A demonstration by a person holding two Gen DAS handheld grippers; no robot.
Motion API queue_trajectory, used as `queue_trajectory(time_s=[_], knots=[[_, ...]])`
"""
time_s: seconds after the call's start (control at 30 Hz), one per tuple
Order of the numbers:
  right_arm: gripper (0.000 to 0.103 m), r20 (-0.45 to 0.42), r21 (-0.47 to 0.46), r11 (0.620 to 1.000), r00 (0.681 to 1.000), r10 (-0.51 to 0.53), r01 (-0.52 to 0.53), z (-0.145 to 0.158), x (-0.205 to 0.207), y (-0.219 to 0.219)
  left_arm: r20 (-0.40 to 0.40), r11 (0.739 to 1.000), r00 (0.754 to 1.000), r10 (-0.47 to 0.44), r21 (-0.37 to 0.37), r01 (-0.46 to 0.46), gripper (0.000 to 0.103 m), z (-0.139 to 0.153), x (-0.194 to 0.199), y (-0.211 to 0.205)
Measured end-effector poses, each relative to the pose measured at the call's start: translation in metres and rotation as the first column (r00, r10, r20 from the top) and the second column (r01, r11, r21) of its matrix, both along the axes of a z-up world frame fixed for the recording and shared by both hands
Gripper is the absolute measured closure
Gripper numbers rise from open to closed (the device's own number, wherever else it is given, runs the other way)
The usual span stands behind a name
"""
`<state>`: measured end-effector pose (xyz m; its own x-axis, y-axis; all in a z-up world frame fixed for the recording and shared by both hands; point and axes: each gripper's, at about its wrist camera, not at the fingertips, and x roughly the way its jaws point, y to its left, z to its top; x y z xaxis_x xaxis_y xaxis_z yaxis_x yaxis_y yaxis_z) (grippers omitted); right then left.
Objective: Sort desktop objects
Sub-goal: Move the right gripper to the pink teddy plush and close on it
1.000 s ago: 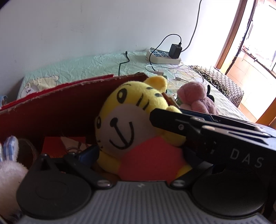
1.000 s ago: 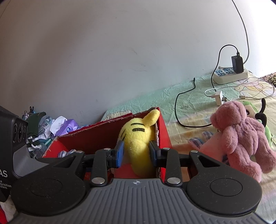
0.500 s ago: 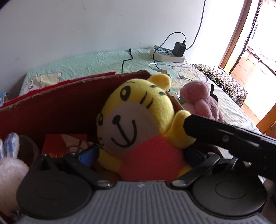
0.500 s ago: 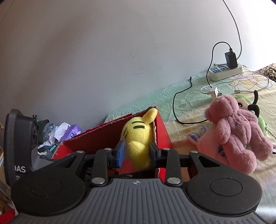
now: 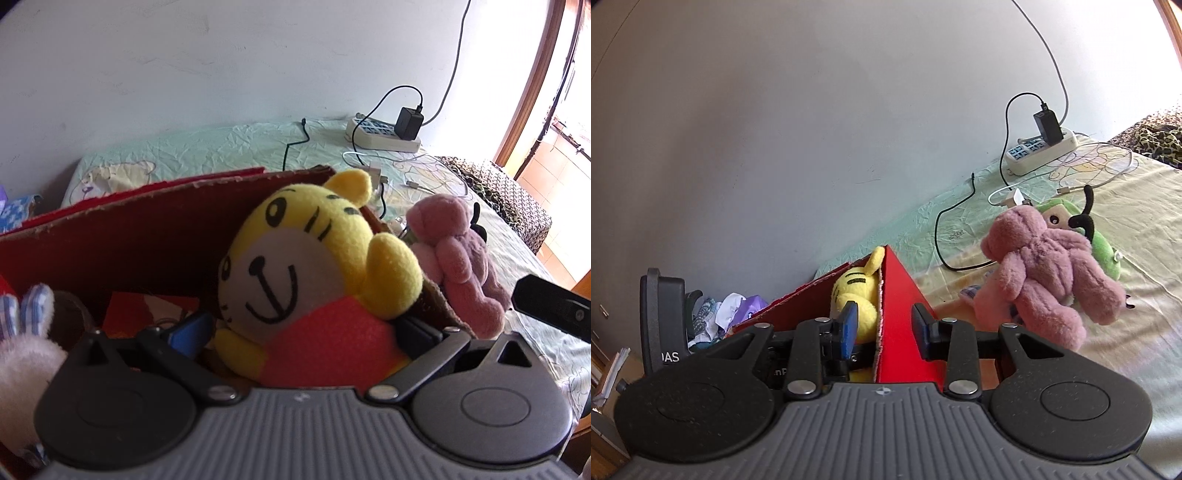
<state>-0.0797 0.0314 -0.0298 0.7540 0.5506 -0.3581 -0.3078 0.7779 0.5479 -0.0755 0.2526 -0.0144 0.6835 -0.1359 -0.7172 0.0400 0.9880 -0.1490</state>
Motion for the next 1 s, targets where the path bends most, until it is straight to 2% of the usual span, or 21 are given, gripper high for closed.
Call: queue_trajectory(time_s=[0.2,0.33,0.57,0.67,0.8,1.0], knots=[[0.067,-0.028,0.001,1.000,1.000,-0.012,0.012,-0.004,0.004,-0.025,-0.008,0.999,0.999,0.039,-0.010,-0.039,0.000,0.000,0.000,0.000],[0.067,-0.040,-0.018,1.000,0.999,0.002,-0.003,-0.006,0.011,-0.046,-0.001,0.996,0.996,0.093,0.009,-0.093,0.000,0.006,-0.002,-0.003],[0.067,-0.074,-0.012,1.000,0.997,0.014,-0.015,-0.010,0.031,-0.089,0.073,0.975,0.985,0.156,0.147,-0.166,0.001,0.027,-0.019,-0.038],[0.067,-0.093,-0.004,1.000,0.996,0.020,-0.021,-0.013,0.041,-0.107,0.085,0.965,0.976,0.203,0.154,-0.214,0.002,0.034,-0.024,-0.053],[0.067,-0.122,0.017,0.999,0.992,0.038,-0.036,-0.016,0.054,-0.127,0.107,0.971,0.972,0.211,0.089,-0.220,0.001,0.047,-0.032,-0.076],[0.067,-0.157,0.032,0.996,0.984,0.089,-0.085,-0.023,0.071,-0.146,0.146,0.979,0.976,0.159,0.107,-0.175,0.001,0.061,-0.030,-0.129]])
